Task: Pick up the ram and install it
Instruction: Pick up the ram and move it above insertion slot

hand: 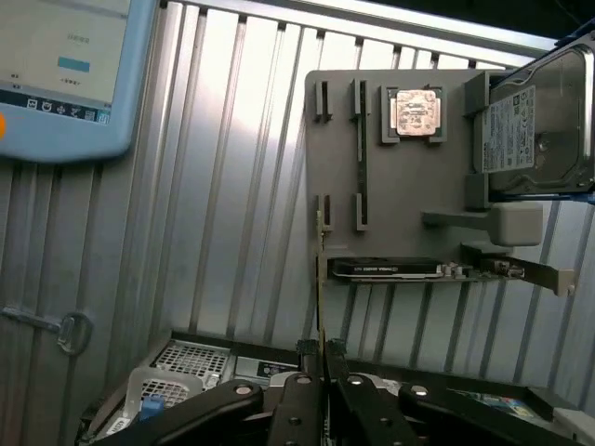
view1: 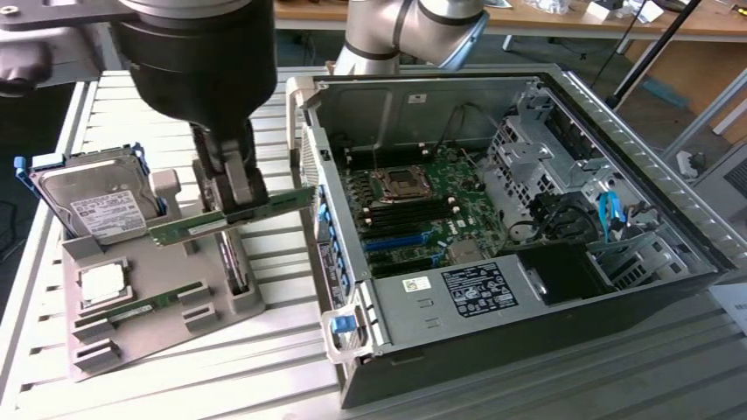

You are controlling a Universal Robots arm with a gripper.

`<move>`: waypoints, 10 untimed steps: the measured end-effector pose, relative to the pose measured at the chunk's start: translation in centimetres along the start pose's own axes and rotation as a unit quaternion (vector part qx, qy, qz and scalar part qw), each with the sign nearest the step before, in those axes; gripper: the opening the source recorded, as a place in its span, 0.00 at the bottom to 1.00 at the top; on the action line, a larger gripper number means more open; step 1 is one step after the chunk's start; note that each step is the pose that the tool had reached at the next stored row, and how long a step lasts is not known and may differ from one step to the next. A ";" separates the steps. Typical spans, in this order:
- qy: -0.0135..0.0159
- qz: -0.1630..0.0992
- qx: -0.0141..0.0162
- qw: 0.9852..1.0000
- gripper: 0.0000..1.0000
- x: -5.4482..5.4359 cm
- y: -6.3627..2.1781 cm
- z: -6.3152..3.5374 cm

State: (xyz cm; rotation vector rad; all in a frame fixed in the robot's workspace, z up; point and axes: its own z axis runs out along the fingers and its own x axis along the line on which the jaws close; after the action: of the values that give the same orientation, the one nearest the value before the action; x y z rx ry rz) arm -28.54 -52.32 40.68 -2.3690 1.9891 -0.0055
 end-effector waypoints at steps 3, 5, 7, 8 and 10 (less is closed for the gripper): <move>0.000 0.000 0.000 1.000 0.13 0.2 -1.19 0.04; 0.000 0.000 0.000 1.000 0.13 0.3 -1.88 0.07; 0.000 0.000 0.000 1.000 0.13 0.4 -2.55 0.09; 0.000 0.000 0.000 1.000 0.13 0.5 -2.97 0.11; 0.000 0.000 0.000 1.000 0.13 0.7 -3.76 0.13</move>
State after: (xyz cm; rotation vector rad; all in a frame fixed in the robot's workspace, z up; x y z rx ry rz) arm -24.72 -52.32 40.67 -2.3691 1.9891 -0.0055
